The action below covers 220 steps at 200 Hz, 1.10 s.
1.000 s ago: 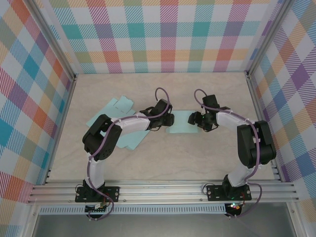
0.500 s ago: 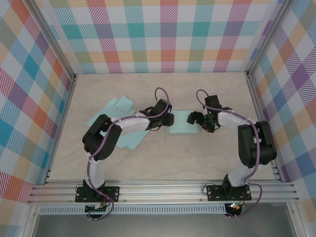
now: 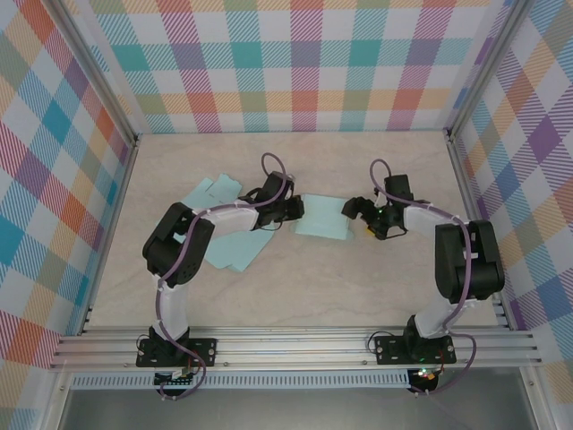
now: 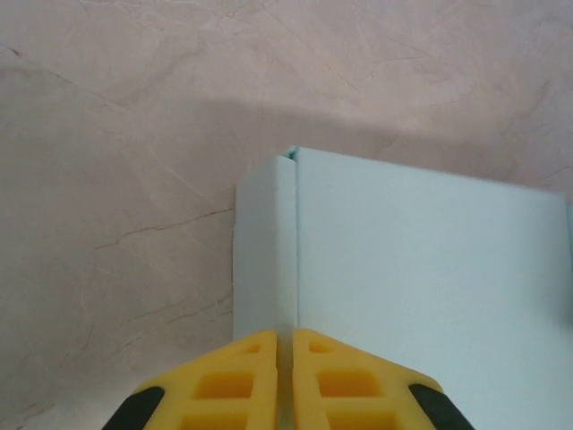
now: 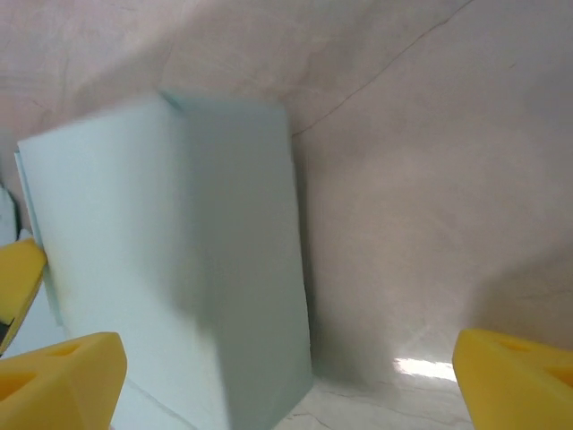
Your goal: Fold the paper box
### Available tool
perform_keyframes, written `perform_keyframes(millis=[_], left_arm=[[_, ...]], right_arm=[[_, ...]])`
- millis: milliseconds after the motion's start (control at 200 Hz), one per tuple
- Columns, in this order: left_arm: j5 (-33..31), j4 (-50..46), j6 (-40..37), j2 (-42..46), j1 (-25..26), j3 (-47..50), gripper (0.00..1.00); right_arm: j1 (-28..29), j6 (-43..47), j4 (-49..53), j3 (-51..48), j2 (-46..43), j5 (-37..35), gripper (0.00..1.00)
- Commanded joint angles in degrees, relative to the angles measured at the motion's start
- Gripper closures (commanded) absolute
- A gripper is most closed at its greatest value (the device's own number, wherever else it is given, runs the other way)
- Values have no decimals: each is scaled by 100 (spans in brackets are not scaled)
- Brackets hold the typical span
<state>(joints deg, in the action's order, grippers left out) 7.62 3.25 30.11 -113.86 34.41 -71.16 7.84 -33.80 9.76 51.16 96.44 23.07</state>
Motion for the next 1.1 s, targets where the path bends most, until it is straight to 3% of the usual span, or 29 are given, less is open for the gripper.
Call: perform_keyframes(millis=[0,325,420,550,630,720,860,940,1095], left_arm=[[322,-173,274,-43,-166,310,94],[479,-168,256,-57,-251,313,98],[551,-99,254,-38,-251,313,98],[613,-48,224,31,-259,295,94],[651,-5,200,87,-260,291,90],[701,87,158,209,-269,303,78],[734,353,-22,542,-278,453,44],[674,597,-193,827,-277,641,30],[566,1477,-967,1456,-277,1268,20]], right_arm=[[-10,-361,-859,-147,200,754,9],[-15,-764,-2007,-216,623,1548,19],[-10,-868,-2275,-181,704,1731,27],[-10,-984,-2446,-185,718,1844,48],[-10,-1077,-2513,-202,710,1929,55],[-18,-1169,-2509,-227,659,1982,56],[-61,-1296,-2140,-169,517,2120,59],[-125,-1285,-1681,-119,393,2167,59],[-429,-1643,-1510,-321,111,2662,60]])
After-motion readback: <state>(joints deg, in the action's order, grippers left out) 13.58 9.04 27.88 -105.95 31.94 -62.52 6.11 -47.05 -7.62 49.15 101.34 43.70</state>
